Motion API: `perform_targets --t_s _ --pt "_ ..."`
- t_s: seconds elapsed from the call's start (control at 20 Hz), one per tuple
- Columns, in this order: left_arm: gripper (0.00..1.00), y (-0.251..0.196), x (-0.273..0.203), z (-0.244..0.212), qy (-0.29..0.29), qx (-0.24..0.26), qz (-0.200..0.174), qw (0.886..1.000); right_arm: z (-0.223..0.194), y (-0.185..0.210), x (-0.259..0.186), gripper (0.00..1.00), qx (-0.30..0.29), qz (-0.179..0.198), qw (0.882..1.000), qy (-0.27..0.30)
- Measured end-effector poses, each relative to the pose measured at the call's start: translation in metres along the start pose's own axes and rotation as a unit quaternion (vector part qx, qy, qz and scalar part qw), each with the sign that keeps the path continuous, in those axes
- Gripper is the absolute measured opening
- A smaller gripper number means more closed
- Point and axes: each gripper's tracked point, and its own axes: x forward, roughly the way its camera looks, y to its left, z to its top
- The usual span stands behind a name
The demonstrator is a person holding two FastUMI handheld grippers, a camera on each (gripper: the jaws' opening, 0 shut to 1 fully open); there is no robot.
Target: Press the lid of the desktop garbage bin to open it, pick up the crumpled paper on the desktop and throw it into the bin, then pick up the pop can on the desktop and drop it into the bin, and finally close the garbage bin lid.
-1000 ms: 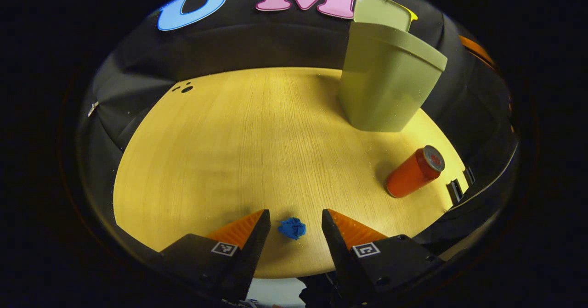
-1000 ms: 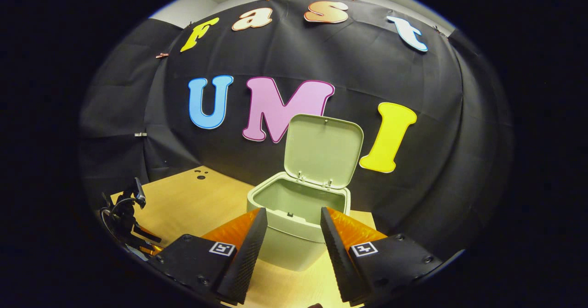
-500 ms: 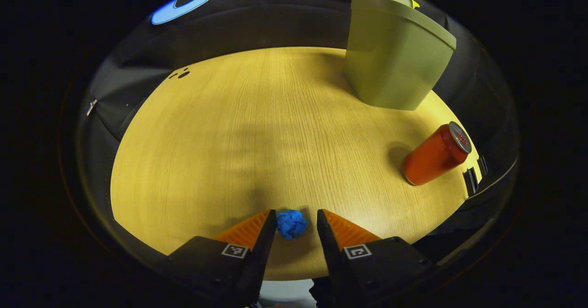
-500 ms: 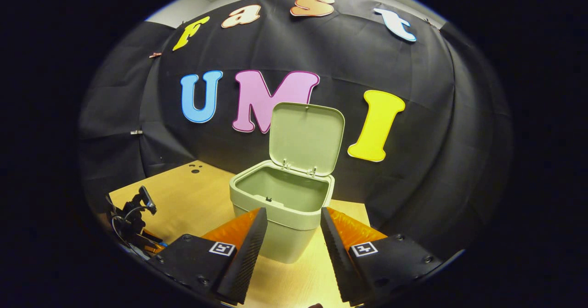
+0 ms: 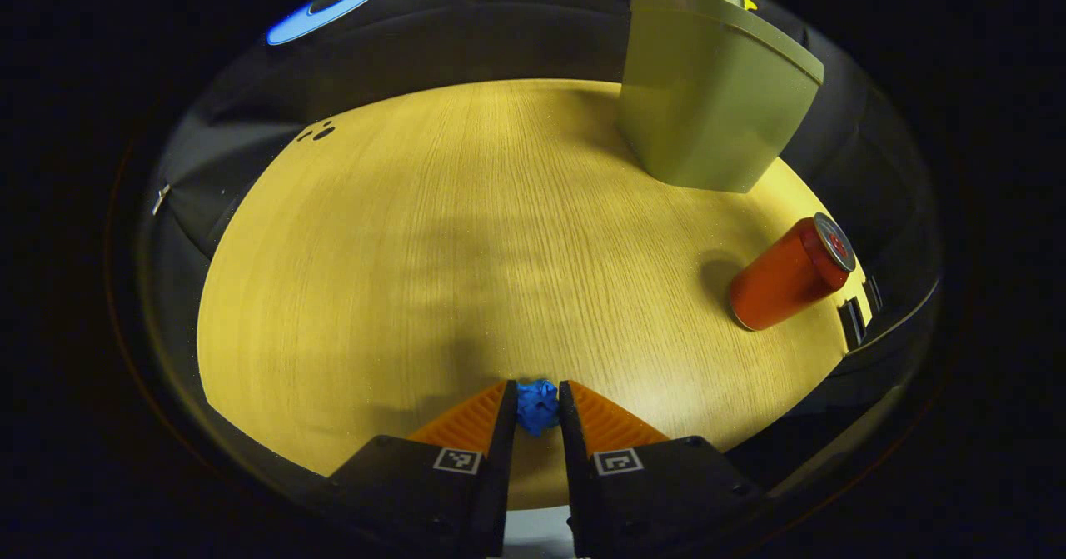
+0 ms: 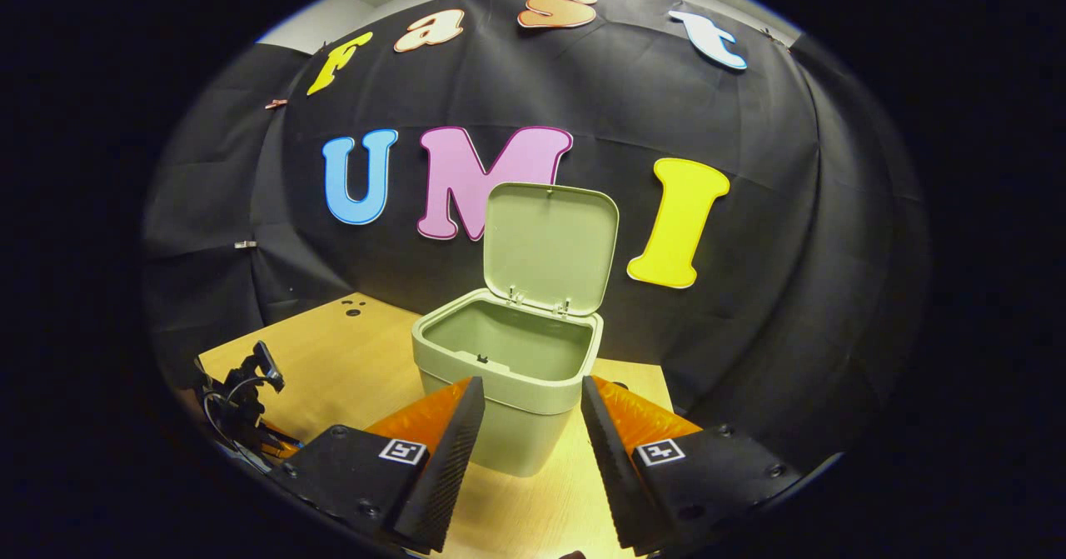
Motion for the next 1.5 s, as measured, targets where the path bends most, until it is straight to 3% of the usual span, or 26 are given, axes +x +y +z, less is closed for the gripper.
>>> perform_targets --t_s 0.35,0.4,0.65,1.1,1.25,1.3,1.5 --pt "0.29 0.002 -0.035 0.055 -0.078 -0.01 -0.01 0.997 0.001 0.011 0.0 0.76 0.004 0.009 1.0 -0.007" --pt "0.33 0.003 -0.042 0.067 -0.093 -0.012 -0.008 0.996 0.001 0.013 0.0 0.76 0.004 0.011 1.0 -0.008" --pt "0.29 -0.002 -0.078 0.13 -0.17 -0.03 -0.015 0.985 -0.002 0.021 -0.004 0.76 0.003 0.018 1.0 -0.008" --pt "0.33 -0.023 -0.145 0.245 -0.305 -0.02 -0.042 0.951 -0.006 0.023 -0.017 0.76 0.004 0.012 1.0 -0.009" --pt "0.33 -0.036 -0.158 0.278 -0.339 -0.017 -0.06 0.939 -0.01 0.028 -0.021 0.76 0.008 0.011 1.0 -0.004" --pt "0.29 -0.041 -0.161 0.288 -0.349 -0.014 -0.067 0.935 -0.011 0.03 -0.022 0.76 0.01 0.011 1.0 -0.003" --pt "0.33 -0.063 -0.17 0.329 -0.385 0.008 -0.089 0.918 -0.019 0.038 -0.029 0.77 0.019 0.013 1.0 0.007"
